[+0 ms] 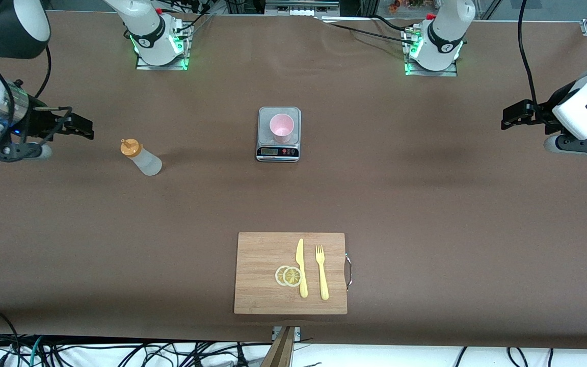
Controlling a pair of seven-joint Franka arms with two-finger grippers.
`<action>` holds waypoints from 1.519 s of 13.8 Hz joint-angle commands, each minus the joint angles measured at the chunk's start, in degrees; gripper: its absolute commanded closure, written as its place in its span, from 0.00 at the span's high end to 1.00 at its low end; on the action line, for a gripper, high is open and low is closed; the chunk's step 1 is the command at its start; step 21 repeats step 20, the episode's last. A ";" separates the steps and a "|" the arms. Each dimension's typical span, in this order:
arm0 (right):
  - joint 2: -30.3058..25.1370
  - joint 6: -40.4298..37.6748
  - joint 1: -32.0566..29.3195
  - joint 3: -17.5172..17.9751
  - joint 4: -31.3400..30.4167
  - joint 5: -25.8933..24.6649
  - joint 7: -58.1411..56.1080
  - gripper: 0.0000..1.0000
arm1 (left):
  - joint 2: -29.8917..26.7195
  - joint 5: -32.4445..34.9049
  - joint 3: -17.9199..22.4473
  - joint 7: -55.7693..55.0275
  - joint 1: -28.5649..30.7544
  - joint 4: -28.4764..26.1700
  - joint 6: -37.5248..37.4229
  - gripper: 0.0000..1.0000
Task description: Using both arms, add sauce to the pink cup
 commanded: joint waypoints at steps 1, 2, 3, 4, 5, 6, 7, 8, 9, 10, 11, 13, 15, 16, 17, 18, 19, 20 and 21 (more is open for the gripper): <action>-1.73 0.68 2.21 -5.79 1.33 0.19 1.89 1.00 | 0.86 0.42 -0.13 1.14 0.25 1.90 -0.98 1.00; -2.35 0.59 2.30 -5.90 1.87 0.20 2.06 1.00 | 0.86 0.42 -0.13 1.14 0.25 1.90 -0.98 1.00; -2.79 0.68 2.30 -5.98 2.22 0.20 2.15 1.00 | 0.95 0.42 -0.13 1.06 0.25 1.90 -0.98 1.00; -2.79 0.68 2.30 -5.98 3.18 0.46 2.32 1.00 | 1.03 0.42 -0.13 1.06 0.16 1.90 -0.98 1.00; -2.70 0.76 2.30 -6.07 3.71 1.24 2.24 1.00 | 1.04 0.42 -0.13 1.06 0.25 1.90 -0.98 1.00; -2.70 1.64 2.30 -6.25 3.54 2.03 1.54 1.00 | 1.04 0.42 -0.13 1.06 0.25 1.90 -0.98 1.00; -2.70 3.04 2.30 -7.03 3.19 2.04 0.84 1.00 | 1.04 0.42 -0.13 1.06 0.16 1.90 -0.98 1.00; -2.53 3.83 2.30 -7.13 3.02 1.78 -0.30 1.00 | 1.04 0.42 -0.13 1.06 0.25 1.90 -0.98 1.00; -2.35 4.28 2.30 -7.13 3.01 1.78 -0.48 1.00 | 1.12 0.42 -0.13 1.06 0.16 2.08 -0.98 1.00; -2.35 4.45 2.30 -7.13 3.10 1.69 -0.66 1.00 | 1.12 0.42 -0.13 1.06 0.25 2.17 -0.98 1.00; -2.35 4.46 2.30 -7.13 3.10 1.43 -0.84 1.00 | 1.12 0.42 -0.13 1.06 0.16 2.17 -0.98 1.00; -2.35 4.11 2.30 -7.13 3.28 1.34 -1.36 1.00 | 1.21 0.42 -0.13 1.06 0.16 2.17 -0.98 1.00; -2.35 3.67 2.30 -7.21 3.37 1.43 -1.37 1.00 | 1.21 0.42 -0.13 1.06 0.16 2.17 -0.98 1.00; -2.35 3.67 2.30 -7.21 3.37 1.43 -1.37 1.00 | 1.21 0.42 -0.13 0.97 0.16 2.17 -0.98 1.00; -2.35 3.58 2.30 -7.21 3.37 1.43 -1.37 1.00 | 1.21 0.42 -0.13 0.97 0.07 2.17 -0.98 1.00; -2.35 3.58 2.30 -7.21 3.37 1.43 -1.37 1.00 | 1.21 0.42 -0.13 0.97 0.07 2.17 -0.98 1.00; -2.35 3.58 2.30 -7.21 3.37 1.43 -1.37 1.00 | 1.21 0.42 -0.13 0.97 -0.02 2.17 -0.98 1.00; -2.35 3.66 2.30 -7.21 3.37 1.43 -1.37 1.00 | 1.21 0.42 -0.13 0.97 -0.02 2.25 -0.98 1.00; -2.35 3.66 2.30 -7.21 3.37 1.43 -1.37 1.00 | 1.21 0.42 -0.13 0.97 -0.02 2.25 -0.98 1.00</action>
